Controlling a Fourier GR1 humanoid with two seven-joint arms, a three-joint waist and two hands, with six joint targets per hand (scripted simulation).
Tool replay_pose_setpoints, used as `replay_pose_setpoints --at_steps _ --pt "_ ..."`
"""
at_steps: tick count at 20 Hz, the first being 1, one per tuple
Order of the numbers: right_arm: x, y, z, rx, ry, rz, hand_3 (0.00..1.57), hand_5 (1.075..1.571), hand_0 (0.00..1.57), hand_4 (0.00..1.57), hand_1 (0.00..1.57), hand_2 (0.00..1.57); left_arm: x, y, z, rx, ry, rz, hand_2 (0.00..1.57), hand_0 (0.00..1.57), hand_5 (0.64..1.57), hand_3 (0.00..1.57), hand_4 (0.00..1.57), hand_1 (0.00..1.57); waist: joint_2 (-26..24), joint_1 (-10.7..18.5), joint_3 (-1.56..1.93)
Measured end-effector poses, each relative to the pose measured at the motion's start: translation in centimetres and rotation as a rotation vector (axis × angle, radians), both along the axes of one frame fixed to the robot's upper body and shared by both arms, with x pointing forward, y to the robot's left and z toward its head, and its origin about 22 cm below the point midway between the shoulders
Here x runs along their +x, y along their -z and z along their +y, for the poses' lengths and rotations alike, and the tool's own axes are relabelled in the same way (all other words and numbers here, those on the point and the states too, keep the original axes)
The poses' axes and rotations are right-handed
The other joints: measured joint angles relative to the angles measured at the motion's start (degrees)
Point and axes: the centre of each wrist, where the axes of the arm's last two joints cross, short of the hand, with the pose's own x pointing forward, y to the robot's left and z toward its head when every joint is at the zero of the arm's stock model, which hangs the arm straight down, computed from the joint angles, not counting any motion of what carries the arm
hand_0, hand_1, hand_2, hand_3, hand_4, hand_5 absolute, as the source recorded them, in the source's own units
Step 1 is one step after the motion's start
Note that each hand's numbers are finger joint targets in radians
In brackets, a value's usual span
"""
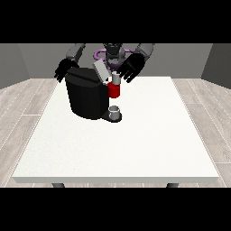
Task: Insert the coffee pod into the coffee machine and close the lid
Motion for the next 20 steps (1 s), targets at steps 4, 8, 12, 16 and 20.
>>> replay_pose_setpoints --at_steps 4,8,12,16,20 --pt "0.0 -0.3 0.1 0.008 0.016 -0.004 0.0 1.571 0.0 0.54 0.0 0.0 0.0 0.2 0.1 0.004 0.004 0.003 1.28 1.23 1.571 1.21 0.51 1.23 0.37 0.09 -0.01" --pt "0.1 -0.5 -0.3 0.013 0.021 0.002 0.0 1.571 0.0 0.5 0.0 0.0 0.2 0.3 -0.6 0.013 0.014 0.004 1.25 1.18 1.571 1.18 0.5 1.18 0.51 -0.11 0.0" --pt "0.2 -0.9 -0.4 0.027 0.021 -0.002 0.0 1.571 0.0 0.51 0.0 0.0 0.2 0.5 -1.0 0.02 0.023 -0.004 1.27 1.2 1.571 1.2 0.5 1.2 0.91 -0.09 0.0" --pt "0.0 -0.6 -0.9 0.03 0.025 -0.004 0.0 1.571 0.0 0.51 0.0 0.0 0.2 0.9 -0.7 0.014 0.032 0.003 1.27 1.19 1.571 1.2 0.51 1.19 0.86 0.07 0.01" --pt "0.1 -0.4 -1.8 0.033 0.039 -0.014 0.0 1.571 0.0 0.44 0.0 0.0 0.3 0.6 -1.2 0.02 0.028 0.017 1.25 1.19 1.571 1.18 0.49 1.19 0.92 0.46 0.01"
